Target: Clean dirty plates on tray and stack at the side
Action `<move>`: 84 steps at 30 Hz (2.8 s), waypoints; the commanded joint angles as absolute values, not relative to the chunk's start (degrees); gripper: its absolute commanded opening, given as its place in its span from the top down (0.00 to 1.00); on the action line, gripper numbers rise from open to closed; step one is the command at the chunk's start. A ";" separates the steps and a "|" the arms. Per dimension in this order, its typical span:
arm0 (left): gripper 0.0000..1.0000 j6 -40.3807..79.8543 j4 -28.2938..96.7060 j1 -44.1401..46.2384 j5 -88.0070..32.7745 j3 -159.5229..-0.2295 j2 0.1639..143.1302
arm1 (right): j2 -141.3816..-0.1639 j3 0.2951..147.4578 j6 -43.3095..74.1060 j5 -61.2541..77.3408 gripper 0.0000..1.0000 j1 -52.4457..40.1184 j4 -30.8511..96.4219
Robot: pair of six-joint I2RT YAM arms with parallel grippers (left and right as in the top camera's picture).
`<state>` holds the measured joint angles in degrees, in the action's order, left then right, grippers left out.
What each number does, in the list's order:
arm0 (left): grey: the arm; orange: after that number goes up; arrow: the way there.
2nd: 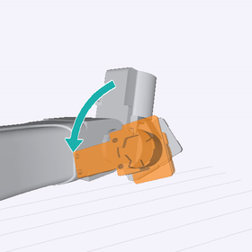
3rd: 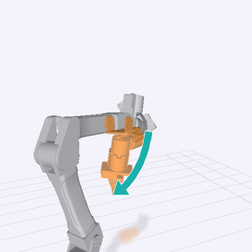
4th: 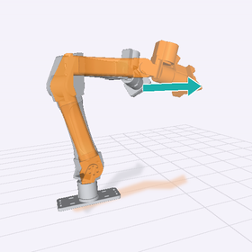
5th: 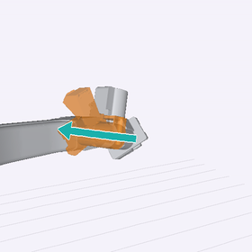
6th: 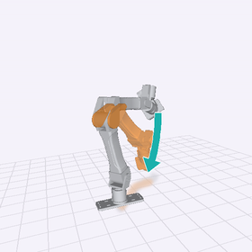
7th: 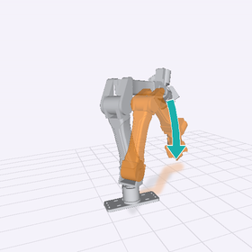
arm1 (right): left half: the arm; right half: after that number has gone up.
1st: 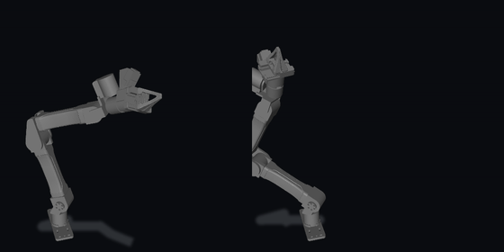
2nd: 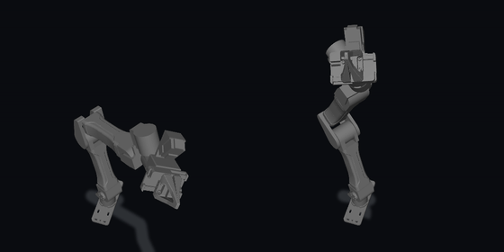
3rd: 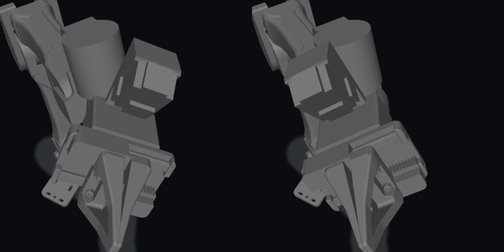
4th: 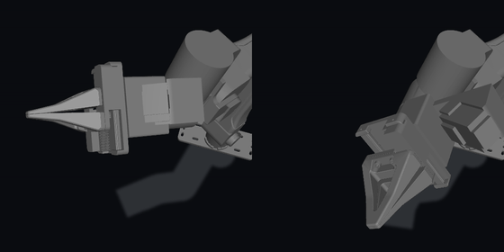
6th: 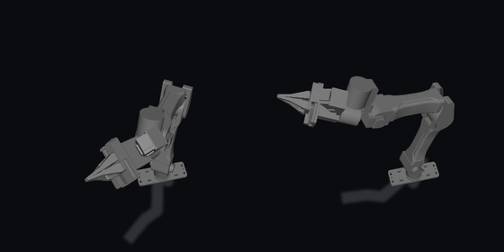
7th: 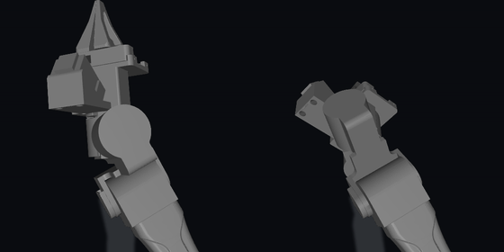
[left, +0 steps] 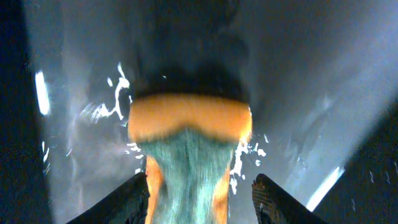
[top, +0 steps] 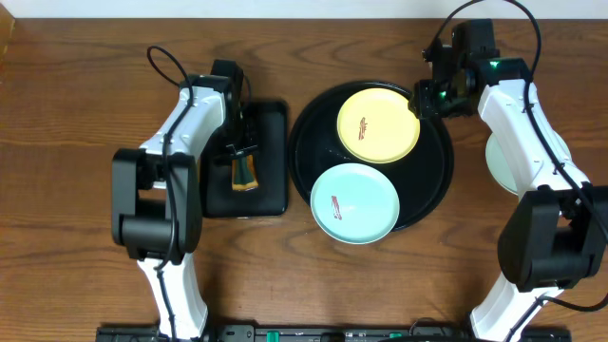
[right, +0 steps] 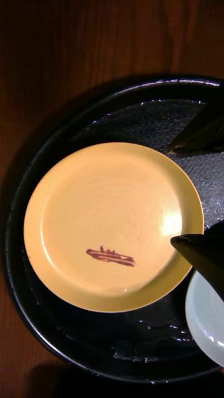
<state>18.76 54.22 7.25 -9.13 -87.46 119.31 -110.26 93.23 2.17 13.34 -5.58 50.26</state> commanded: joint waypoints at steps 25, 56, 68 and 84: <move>0.93 19.70 54.65 9.78 -9.91 -80.09 112.53 | -109.80 93.71 2.74 13.98 0.55 -5.34 49.89; 0.92 16.97 54.41 9.74 -13.45 -91.59 109.16 | -109.84 83.29 2.72 9.21 0.66 -5.19 36.58; 0.93 16.91 48.47 16.56 -15.16 -100.38 107.85 | -116.31 79.81 2.55 9.06 0.67 -4.51 32.32; 0.92 16.88 44.88 23.00 -9.85 -100.36 110.30 | -117.27 79.92 2.90 14.98 0.99 -5.56 40.62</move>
